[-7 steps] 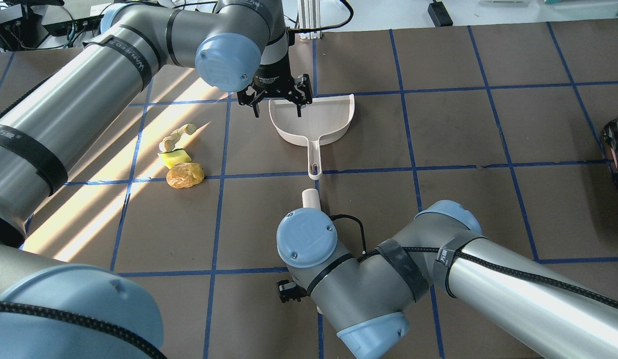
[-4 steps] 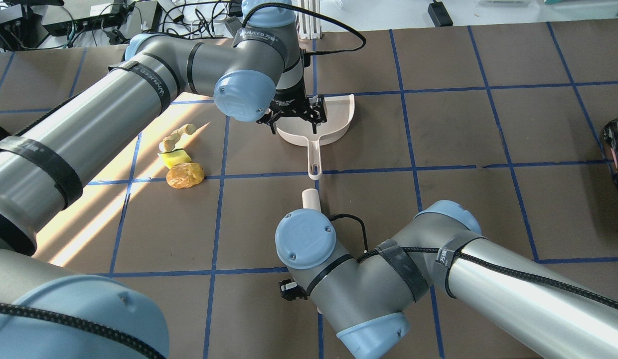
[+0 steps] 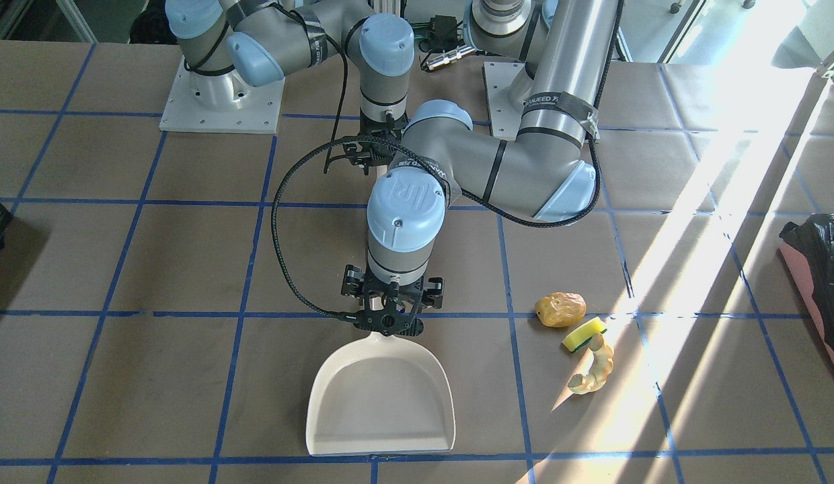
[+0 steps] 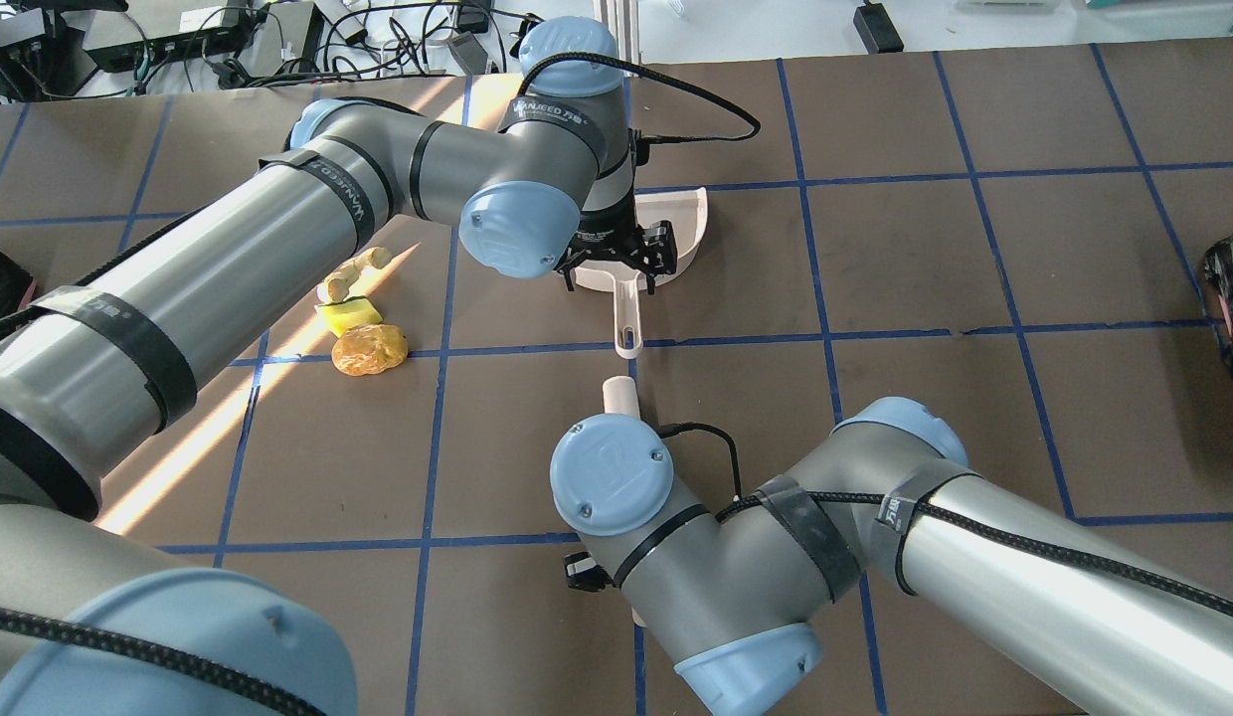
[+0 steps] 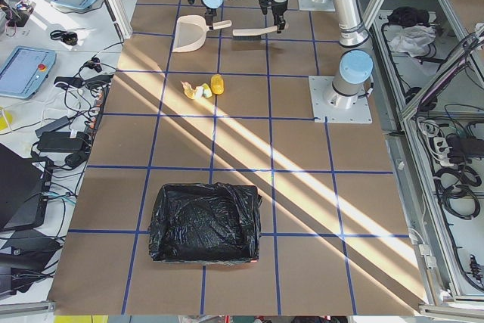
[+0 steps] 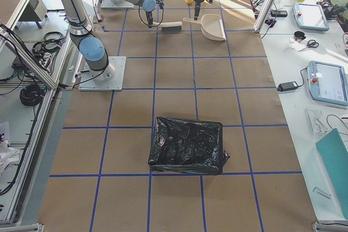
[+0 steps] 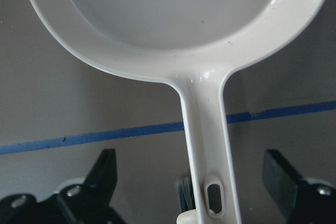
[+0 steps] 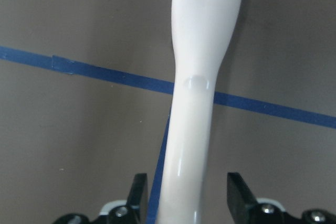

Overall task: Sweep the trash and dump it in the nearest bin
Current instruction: 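Grasp the white dustpan handle with the left gripper, then lift the dustpan with the left gripper while the right lifts the brush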

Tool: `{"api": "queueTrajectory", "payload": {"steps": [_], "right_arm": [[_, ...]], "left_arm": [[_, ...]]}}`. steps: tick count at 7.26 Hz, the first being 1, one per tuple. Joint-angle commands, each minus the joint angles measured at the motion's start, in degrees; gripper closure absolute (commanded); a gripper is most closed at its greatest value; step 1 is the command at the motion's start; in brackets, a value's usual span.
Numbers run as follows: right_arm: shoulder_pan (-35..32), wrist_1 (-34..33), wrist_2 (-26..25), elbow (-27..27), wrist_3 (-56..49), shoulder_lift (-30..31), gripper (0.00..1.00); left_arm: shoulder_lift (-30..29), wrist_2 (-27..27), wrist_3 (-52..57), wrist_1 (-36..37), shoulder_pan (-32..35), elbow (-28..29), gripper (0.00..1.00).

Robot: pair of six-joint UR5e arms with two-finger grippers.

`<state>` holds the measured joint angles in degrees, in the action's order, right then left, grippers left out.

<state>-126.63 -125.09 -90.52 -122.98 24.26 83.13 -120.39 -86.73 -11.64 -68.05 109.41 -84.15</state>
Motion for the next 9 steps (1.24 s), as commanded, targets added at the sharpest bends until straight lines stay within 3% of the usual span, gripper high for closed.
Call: {"api": "queueTrajectory", "payload": {"steps": [1,3,4,5,6,9], "right_arm": [[0.1,0.1,0.0,0.0,1.2,0.1,0.93],[0.1,0.2,0.0,0.1,3.4,0.6,0.94],[0.0,1.2,0.0,0.1,4.5,1.4,0.94],[0.1,2.6,0.0,0.0,4.5,2.3,0.94],[0.1,2.4,0.0,0.1,4.4,2.3,0.94],[0.0,2.6,-0.1,0.1,4.5,2.5,0.93]], "left_arm": [[-0.8,0.0,2.1,1.2,0.4,-2.2,0.04],[-1.0,0.3,2.2,3.7,0.9,-3.2,0.06],[-1.0,1.9,2.4,3.7,1.0,-3.2,0.15],[-0.9,1.9,3.8,3.7,1.0,-3.2,0.77],[-1.0,1.9,4.8,3.5,1.0,-3.2,1.00],[0.6,0.9,7.7,2.6,0.9,-3.2,1.00]]}}
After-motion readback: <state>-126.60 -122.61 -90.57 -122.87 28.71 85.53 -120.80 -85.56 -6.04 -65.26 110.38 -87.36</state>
